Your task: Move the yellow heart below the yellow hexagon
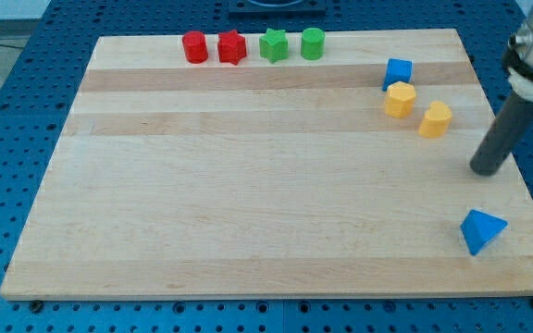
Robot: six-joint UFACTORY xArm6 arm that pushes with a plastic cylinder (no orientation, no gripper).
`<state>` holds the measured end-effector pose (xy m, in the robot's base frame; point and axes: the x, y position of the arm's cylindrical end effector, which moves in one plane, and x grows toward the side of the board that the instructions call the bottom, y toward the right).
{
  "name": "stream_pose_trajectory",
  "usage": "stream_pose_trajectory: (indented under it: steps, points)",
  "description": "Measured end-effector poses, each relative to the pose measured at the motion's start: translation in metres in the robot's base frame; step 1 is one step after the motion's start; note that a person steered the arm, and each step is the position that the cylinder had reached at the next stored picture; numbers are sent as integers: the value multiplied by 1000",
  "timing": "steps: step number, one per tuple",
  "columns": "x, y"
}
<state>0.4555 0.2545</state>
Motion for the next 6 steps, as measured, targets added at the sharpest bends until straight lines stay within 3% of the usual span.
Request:
stream_pose_trajectory:
  steps: [2, 4, 6]
  points:
    - [-92, 14]
    - [-56, -13]
    - [-82, -29]
